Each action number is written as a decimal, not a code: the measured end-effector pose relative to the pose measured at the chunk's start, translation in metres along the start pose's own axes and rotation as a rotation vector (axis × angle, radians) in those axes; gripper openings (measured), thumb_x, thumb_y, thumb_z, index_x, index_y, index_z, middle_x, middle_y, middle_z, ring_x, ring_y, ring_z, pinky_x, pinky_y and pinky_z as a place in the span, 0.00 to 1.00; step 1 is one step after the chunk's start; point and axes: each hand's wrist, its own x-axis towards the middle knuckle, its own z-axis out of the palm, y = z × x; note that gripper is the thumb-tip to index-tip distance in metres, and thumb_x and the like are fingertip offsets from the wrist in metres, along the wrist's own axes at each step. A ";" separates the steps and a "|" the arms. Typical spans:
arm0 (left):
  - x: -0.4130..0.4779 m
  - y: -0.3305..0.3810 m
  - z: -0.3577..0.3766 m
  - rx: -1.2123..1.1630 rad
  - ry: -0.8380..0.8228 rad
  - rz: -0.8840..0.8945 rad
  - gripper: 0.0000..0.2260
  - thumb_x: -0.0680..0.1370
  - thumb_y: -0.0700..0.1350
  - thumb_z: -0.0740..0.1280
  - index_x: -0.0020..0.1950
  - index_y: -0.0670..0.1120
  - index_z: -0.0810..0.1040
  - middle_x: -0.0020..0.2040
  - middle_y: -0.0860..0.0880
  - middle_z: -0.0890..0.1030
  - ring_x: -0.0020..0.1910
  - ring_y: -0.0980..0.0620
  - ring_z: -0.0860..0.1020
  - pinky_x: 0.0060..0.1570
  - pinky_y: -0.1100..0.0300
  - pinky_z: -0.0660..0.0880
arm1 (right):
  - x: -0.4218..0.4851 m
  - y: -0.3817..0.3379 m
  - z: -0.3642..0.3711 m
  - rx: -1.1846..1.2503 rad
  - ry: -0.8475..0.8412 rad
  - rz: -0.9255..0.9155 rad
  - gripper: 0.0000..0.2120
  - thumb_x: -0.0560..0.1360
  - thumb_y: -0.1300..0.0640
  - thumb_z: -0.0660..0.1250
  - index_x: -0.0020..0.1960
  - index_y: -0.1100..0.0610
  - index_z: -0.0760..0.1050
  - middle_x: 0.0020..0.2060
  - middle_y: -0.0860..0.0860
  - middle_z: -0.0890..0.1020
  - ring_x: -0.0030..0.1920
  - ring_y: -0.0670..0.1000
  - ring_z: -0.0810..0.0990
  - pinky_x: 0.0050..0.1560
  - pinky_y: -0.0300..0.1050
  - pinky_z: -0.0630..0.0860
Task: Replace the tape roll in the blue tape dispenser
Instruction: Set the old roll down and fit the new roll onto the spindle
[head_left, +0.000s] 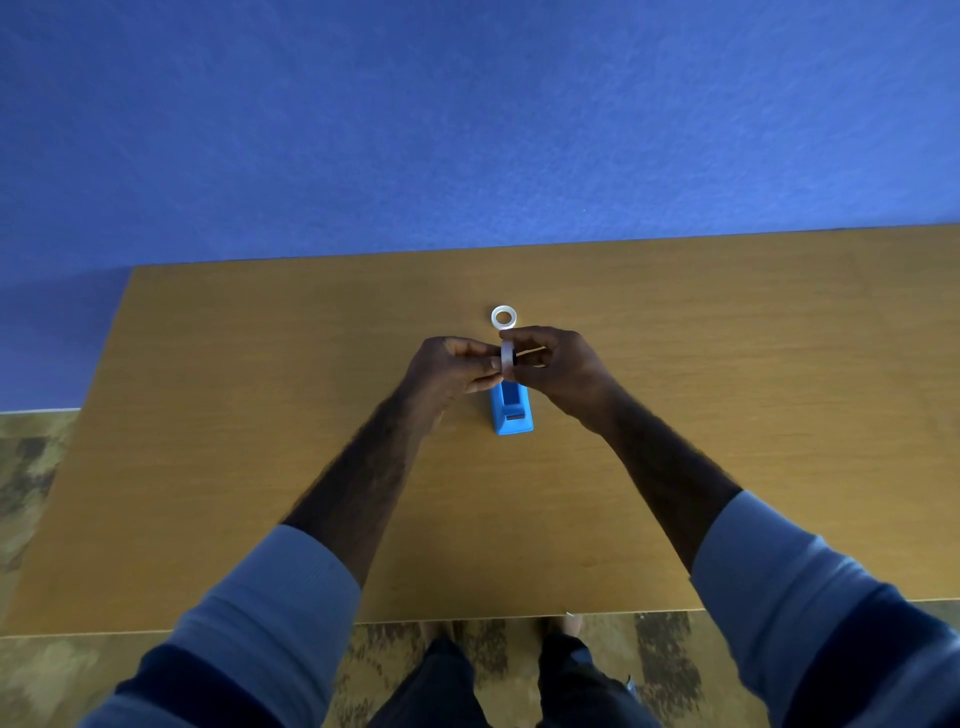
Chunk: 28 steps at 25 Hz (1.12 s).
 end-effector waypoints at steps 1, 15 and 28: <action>0.000 0.000 -0.001 0.021 0.001 0.000 0.05 0.74 0.36 0.76 0.49 0.41 0.86 0.47 0.43 0.88 0.50 0.46 0.87 0.56 0.51 0.83 | 0.001 0.001 0.000 0.005 0.003 0.006 0.22 0.73 0.66 0.75 0.66 0.58 0.79 0.56 0.52 0.85 0.56 0.48 0.84 0.57 0.45 0.83; 0.017 -0.027 0.011 0.275 0.132 0.146 0.10 0.71 0.43 0.78 0.51 0.44 0.87 0.44 0.47 0.87 0.42 0.53 0.83 0.46 0.56 0.79 | 0.032 0.019 -0.003 -0.598 -0.078 -0.077 0.25 0.72 0.62 0.77 0.68 0.57 0.77 0.62 0.54 0.81 0.58 0.51 0.80 0.55 0.44 0.80; 0.026 -0.046 0.011 0.545 0.166 0.203 0.12 0.74 0.39 0.74 0.57 0.45 0.86 0.51 0.49 0.87 0.50 0.53 0.84 0.54 0.56 0.80 | 0.032 0.036 0.008 -0.732 -0.076 -0.118 0.21 0.73 0.64 0.74 0.66 0.56 0.77 0.61 0.55 0.79 0.59 0.54 0.79 0.57 0.48 0.78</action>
